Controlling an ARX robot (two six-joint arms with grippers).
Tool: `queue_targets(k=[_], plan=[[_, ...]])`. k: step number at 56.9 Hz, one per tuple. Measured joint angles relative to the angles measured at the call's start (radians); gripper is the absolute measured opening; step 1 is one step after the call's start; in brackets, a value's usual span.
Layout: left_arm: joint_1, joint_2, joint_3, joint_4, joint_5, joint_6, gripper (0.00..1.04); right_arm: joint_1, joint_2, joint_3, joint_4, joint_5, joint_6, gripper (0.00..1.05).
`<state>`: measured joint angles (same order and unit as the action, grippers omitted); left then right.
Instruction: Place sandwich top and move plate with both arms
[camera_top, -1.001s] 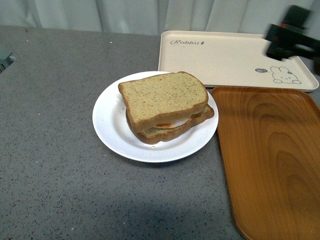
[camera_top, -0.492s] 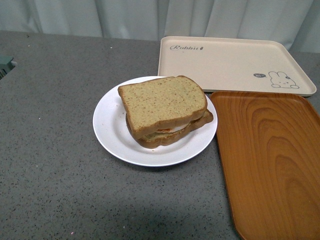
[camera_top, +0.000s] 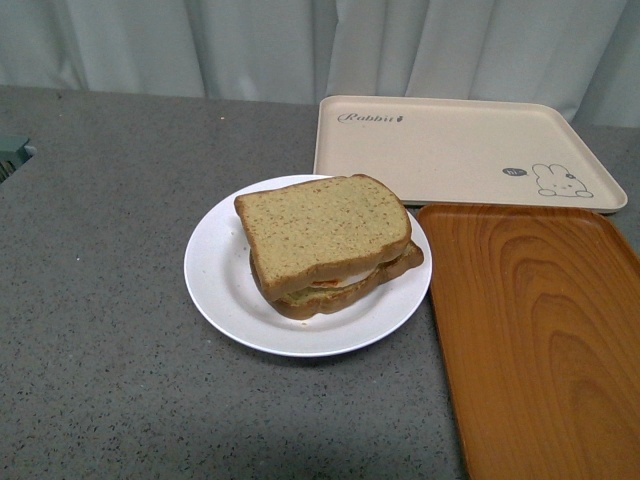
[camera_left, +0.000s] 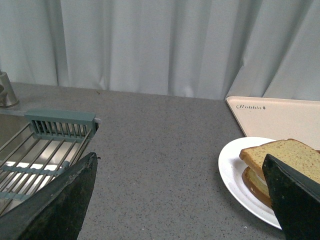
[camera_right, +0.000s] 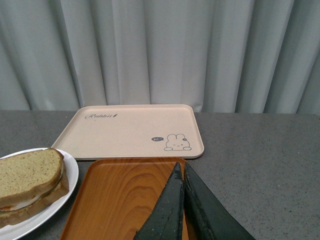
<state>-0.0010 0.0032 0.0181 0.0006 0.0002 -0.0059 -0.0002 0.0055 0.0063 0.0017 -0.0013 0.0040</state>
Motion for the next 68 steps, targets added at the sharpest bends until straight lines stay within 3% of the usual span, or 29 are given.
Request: queue_targets(k=[12,15,19,22,28,41,42,45,47,51,56,65,68], plan=[[0.0,0.0,0.0,0.0,0.0,0.0,0.98,0.0,0.0,0.0,0.0,0.0,0.0,0.01],[0.0,0.0,0.0,0.0,0.0,0.0,0.98,-0.018,0.012,0.01,-0.035,-0.069,0.052,0.05],[0.0,0.0,0.0,0.0,0.001,0.0,0.98,-0.068,0.057,0.032,-0.118,-0.237,0.217,0.17],[0.0,0.0,0.0,0.0,0.0,0.001,0.98,-0.079,0.072,0.032,-0.132,-0.282,0.36,0.26],[0.0,0.0,0.0,0.0,0.0,0.001,0.98,-0.084,0.075,0.032,-0.132,-0.296,0.524,0.45],[0.0,0.0,0.0,0.0,0.0,0.001,0.98,-0.083,0.072,0.032,-0.129,-0.29,0.592,0.82],[0.0,0.0,0.0,0.0,0.0,0.001,0.98,-0.077,0.067,0.03,-0.12,-0.267,0.578,0.82],[0.0,0.0,0.0,0.0,-0.001,0.001,0.98,-0.024,0.017,0.0,-0.024,-0.066,0.388,0.69],[0.0,0.0,0.0,0.0,-0.003,0.001,0.98,-0.011,0.0,0.001,-0.008,-0.019,0.295,0.61],[0.0,0.0,0.0,0.0,-0.002,0.001,0.98,-0.006,-0.002,0.0,-0.005,-0.005,0.143,0.49],[0.0,0.0,0.0,0.0,-0.001,0.001,0.98,-0.005,-0.002,0.0,-0.005,0.0,0.067,0.35],[0.0,0.0,0.0,0.0,0.0,0.001,0.98,-0.004,-0.002,0.0,-0.005,0.0,0.02,0.1],[0.0,0.0,0.0,0.0,-0.001,0.001,0.98,-0.004,-0.002,0.0,-0.005,0.0,0.011,0.1]])
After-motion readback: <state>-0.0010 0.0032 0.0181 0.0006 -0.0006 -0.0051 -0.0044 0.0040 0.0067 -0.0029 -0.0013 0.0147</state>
